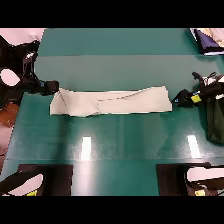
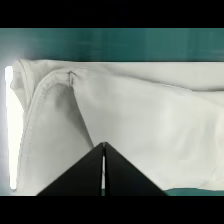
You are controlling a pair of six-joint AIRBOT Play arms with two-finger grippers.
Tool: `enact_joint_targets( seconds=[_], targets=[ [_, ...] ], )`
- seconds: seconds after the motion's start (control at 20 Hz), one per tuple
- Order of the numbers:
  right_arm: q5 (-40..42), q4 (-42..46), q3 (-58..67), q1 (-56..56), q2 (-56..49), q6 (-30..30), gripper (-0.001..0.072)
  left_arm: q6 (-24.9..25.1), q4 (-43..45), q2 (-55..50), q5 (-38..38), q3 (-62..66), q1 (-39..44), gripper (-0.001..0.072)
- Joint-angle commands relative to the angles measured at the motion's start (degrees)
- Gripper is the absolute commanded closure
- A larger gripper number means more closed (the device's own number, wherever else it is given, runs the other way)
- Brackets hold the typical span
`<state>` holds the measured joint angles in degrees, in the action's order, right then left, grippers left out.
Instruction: Fold the shirts.
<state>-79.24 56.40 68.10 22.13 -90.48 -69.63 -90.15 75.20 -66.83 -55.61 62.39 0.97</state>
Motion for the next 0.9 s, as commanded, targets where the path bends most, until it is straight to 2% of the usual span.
enact_joint_targets(
  seconds=[0.0,0.25,0.3,0.35,0.4,0.45,0.5,0.55,0.7,0.85],
  targets=[
    [0.0,-8.9,-2.8,1.2,-3.4,4.9,0.0181,0.1,-1.8,0.0,-1.0,0.1,0.0,0.0672],
    [6.1,-12.0,-2.8,-3.3,-4.9,6.3,0.0193,0.1,-3.5,0.0,-1.0,0.1,0.0,0.0672],
    [7.5,-12.3,-2.8,-4.5,-4.9,6.3,0.0216,0.1,-4.3,0.0,-1.0,0.1,0.0,0.0672],
    [9.2,-12.9,-2.8,-5.4,-4.9,6.3,0.0279,0.1,-5.6,-0.1,-1.0,0.1,0.0,0.0672],
    [10.5,-13.5,-2.8,-6.1,-4.9,6.3,0.0307,0.1,-6.6,-0.1,-1.0,0.1,0.0,0.0679],
    [11.5,-13.8,-2.7,-6.8,-4.9,6.3,0.0404,0.2,-7.5,-0.1,-1.0,0.1,0.0,0.0679],
    [11.9,-14.7,-2.7,-7.3,-4.9,7.6,0.0581,0.1,-8.6,-0.1,-1.0,0.1,0.0,0.0679],
    [11.7,-16.3,-2.7,-7.4,-4.8,10.0,0.0697,0.2,-9.2,-0.1,-1.0,0.1,0.3,0.068],
    [11.8,-20.9,-2.7,-7.4,-2.6,11.3,0.0697,0.2,-9.2,-1.1,-0.3,0.1,5.2,0.068],
    [10.8,-24.1,-2.7,-7.4,3.3,11.2,0.0699,0.1,-9.3,-7.3,2.1,0.7,13.9,0.0681]
  ],
)
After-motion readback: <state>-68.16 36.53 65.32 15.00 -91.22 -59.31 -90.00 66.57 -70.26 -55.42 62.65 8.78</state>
